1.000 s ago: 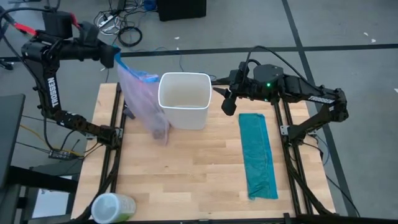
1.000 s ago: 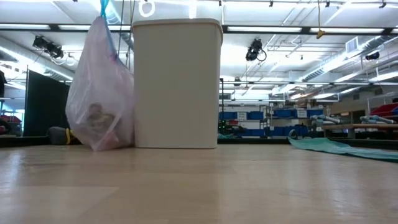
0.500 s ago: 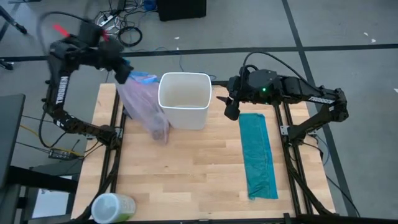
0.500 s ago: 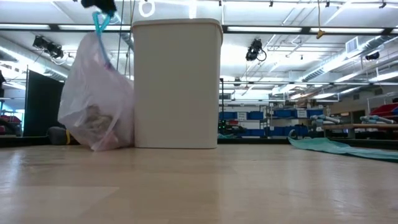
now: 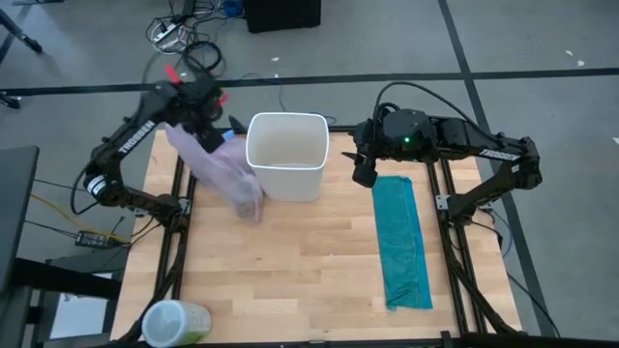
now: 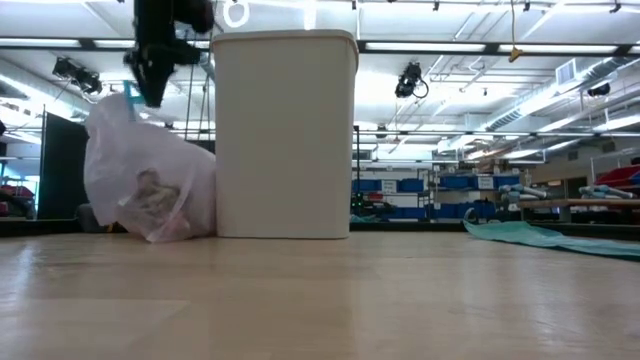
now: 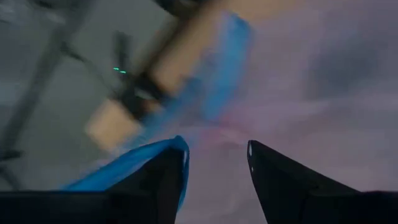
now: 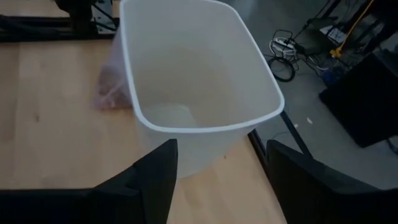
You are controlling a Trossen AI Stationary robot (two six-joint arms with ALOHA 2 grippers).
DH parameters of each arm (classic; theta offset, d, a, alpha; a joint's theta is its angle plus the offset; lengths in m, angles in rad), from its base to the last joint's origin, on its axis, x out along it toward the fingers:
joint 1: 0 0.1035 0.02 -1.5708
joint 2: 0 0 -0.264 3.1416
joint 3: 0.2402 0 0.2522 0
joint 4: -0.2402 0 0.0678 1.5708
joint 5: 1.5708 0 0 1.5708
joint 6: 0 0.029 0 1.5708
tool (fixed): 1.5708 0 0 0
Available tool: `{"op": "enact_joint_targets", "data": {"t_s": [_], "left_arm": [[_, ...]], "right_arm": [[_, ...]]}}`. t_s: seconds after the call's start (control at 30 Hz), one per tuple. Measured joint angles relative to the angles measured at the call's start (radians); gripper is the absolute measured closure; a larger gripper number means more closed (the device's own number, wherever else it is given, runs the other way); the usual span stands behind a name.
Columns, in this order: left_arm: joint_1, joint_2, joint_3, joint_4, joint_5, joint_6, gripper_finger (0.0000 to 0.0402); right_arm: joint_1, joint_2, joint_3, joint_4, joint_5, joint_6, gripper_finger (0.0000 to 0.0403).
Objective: Place trash/remove bag and relplace
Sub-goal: Remove the trash bag from the white trash bin
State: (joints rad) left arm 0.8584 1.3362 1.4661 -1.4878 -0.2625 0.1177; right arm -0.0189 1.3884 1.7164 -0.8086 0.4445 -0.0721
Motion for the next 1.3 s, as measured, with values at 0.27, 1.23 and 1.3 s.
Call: {"op": "enact_joint_targets", "data": {"t_s": [0.27, 1.23, 1.3], "left_arm": [[-0.054, 0.039, -0.200, -0.014, -0.146, -0.031, 0.0216], [-0.081, 0.047, 0.415, -0.083, -0.322, 0.083, 0.0216], [-0.073, 0.046, 0.434, -0.084, -0.375, 0.094, 0.0216]], "right_arm": [[-0.017, 0.000, 0.000, -0.036, 0.000, -0.009, 0.0173], [-0.055, 0.000, 0.000, -0.079, -0.010, 0.027, 0.0172], [-0.055, 0.000, 0.000, -0.082, -0.011, 0.027, 0.0173]]}}
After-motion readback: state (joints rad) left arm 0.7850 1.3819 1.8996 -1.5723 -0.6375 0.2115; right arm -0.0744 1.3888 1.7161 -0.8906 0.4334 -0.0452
